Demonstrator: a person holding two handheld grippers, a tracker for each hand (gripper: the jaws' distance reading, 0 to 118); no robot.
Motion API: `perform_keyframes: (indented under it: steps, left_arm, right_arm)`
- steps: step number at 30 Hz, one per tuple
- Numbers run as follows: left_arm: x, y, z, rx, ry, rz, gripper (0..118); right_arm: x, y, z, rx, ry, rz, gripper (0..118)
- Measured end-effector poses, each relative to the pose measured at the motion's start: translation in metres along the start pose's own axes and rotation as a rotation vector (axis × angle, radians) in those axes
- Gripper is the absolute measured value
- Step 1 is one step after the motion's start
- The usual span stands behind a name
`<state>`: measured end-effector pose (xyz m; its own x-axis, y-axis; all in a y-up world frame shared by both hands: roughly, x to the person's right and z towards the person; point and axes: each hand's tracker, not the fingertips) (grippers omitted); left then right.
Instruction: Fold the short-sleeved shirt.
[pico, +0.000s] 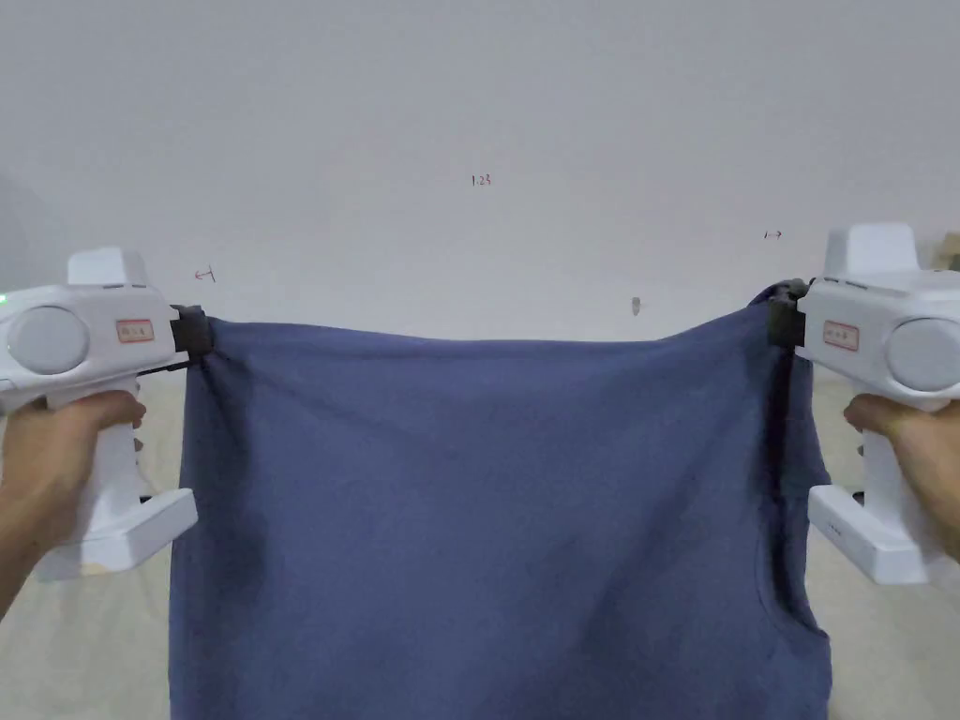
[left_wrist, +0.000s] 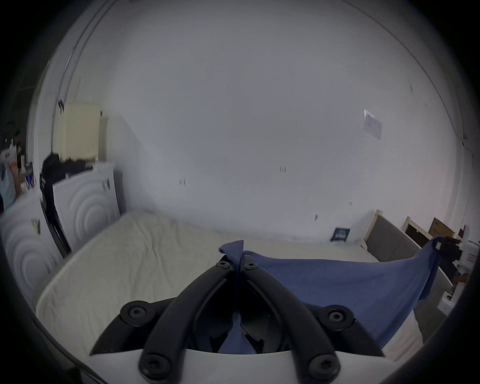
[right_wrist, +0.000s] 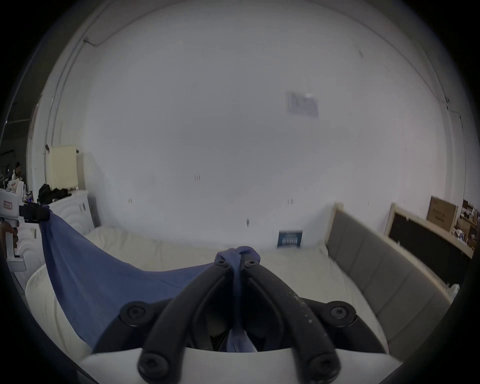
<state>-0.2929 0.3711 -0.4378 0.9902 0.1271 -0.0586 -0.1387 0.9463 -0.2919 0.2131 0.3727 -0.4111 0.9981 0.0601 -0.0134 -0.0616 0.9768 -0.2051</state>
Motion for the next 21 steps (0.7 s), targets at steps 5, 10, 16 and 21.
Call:
perform_keyframes:
  steps: [5,10,16,21]
  left_arm:
    - [0.003,0.057,0.012,0.092,0.025,-0.021,3]
    - [-0.003,0.08,0.0,0.131,0.042,-0.027,3]
    - [-0.013,0.057,-0.036,0.099,0.049,-0.033,3]
    - [-0.014,0.002,-0.082,-0.016,0.068,-0.04,3]
  right_arm:
    - [-0.005,0.053,-0.007,0.102,0.012,0.009,6]
    - [-0.005,0.075,-0.018,0.149,0.013,0.007,6]
    - [-0.003,0.053,-0.046,0.141,0.022,0.006,6]
    - [-0.002,-0.001,-0.086,0.016,0.044,0.023,6]
